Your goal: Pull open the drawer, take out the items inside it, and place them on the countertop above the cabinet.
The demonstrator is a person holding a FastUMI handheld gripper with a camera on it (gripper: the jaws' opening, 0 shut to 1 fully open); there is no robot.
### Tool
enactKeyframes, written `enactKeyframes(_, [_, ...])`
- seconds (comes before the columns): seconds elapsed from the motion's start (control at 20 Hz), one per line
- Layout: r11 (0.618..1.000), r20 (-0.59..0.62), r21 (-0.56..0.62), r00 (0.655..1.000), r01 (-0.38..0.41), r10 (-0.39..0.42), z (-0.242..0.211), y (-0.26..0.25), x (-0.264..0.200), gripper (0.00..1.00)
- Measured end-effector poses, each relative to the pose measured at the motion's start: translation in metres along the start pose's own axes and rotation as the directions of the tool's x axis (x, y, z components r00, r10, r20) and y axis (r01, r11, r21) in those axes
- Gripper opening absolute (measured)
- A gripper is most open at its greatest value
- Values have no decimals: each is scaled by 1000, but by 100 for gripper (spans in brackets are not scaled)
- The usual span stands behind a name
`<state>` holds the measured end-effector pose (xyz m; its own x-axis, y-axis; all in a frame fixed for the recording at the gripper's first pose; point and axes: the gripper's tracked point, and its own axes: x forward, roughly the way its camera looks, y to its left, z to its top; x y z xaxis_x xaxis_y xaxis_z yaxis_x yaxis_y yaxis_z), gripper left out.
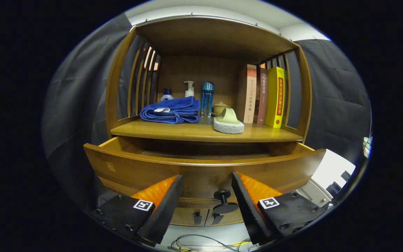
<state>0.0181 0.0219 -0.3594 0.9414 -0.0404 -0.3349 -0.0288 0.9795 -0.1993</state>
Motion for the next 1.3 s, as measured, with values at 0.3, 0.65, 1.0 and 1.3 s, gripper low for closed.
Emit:
enactKeyframes(0.3, [999, -29, -43, 1000, 3, -4, 3, 4, 29, 94])
enactKeyframes(0.65, [998, -59, -44, 998, 35, -38, -6, 3, 62, 94])
enactKeyframes(1.0, [995, -68, -89, 997, 34, -40, -3, 5, 84, 94])
enactKeyframes(1.3, [999, -72, -44, 997, 32, -35, 12, 8, 76, 95])
